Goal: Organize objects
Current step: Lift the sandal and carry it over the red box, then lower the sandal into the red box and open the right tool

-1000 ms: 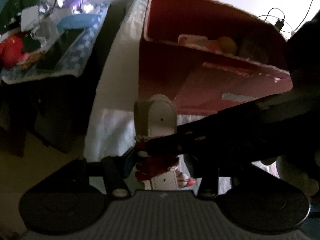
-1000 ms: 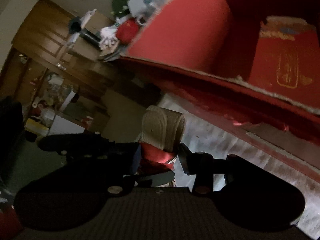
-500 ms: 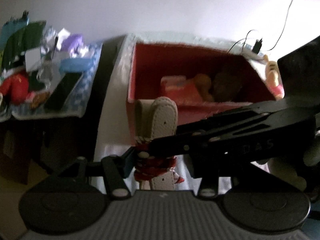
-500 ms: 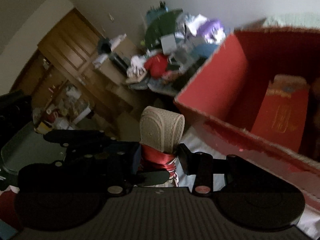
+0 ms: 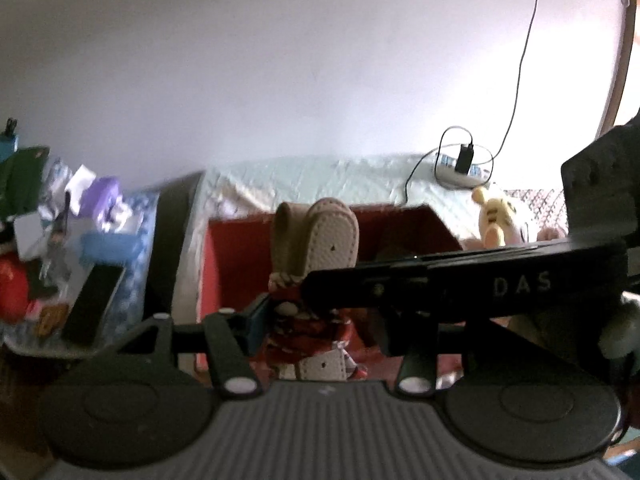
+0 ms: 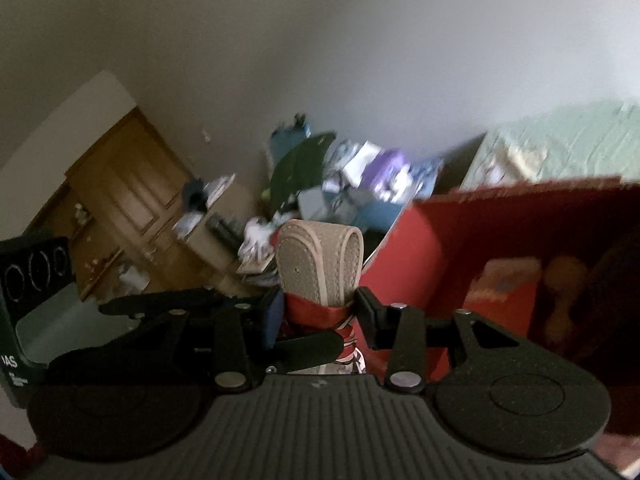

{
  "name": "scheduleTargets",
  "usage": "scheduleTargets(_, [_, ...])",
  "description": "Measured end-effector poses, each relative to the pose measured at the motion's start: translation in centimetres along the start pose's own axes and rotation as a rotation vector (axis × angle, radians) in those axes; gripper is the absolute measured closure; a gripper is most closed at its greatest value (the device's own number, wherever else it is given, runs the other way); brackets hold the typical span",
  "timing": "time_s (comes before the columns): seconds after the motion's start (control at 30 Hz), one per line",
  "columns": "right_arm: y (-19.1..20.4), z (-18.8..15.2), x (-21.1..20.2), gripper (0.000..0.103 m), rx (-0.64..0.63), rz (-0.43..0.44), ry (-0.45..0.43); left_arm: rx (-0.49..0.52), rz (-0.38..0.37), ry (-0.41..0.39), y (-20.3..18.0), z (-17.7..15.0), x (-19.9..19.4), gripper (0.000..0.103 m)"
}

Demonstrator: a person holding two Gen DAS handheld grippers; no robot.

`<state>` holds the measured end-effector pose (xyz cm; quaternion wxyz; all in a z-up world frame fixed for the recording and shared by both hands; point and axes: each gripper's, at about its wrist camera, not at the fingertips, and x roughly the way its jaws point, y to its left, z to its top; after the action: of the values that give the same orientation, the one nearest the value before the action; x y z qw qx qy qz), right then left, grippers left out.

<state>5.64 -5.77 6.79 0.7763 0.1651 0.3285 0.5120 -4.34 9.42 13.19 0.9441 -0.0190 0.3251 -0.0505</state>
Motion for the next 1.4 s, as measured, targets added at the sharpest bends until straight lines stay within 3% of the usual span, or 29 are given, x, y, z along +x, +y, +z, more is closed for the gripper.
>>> scheduleTargets(0.17, [-1.0,1.4,0.5,0.06,-0.004,-0.048,-0.04,0.015,-0.007,-0.021,0.1,1.8,2.1,0.055])
scheduleTargets(0.33, [-2.9,2.1,2.6,0.061,0.042,-0.078,-0.015,0.013,0.016,0.01,0.9,2.4,5.1,0.055])
scheduleTargets(0.63, [-5.6,1.6,7.3,0.061,0.101,-0.136,0.182,-0.066,0.035,0.155,3.6,0.5,10.1,0.055])
scheduleTargets(0.93, [-8.0,1.1,10.2,0.061,0.175,-0.128,0.331,-0.094,0.058,0.239,4.8,-0.7,12.6,0.055])
scheduleTargets(1.13, [-9.3,0.9,11.0,0.059,0.252,-0.119,0.372,-0.012,0.118,0.244,3.8,-0.8,13.3,0.055])
scheduleTargets(1.4, [-9.9,1.0,10.4,0.056,0.304,-0.084,0.345,-0.041,0.12,0.245,4.1,-0.5,13.3,0.053])
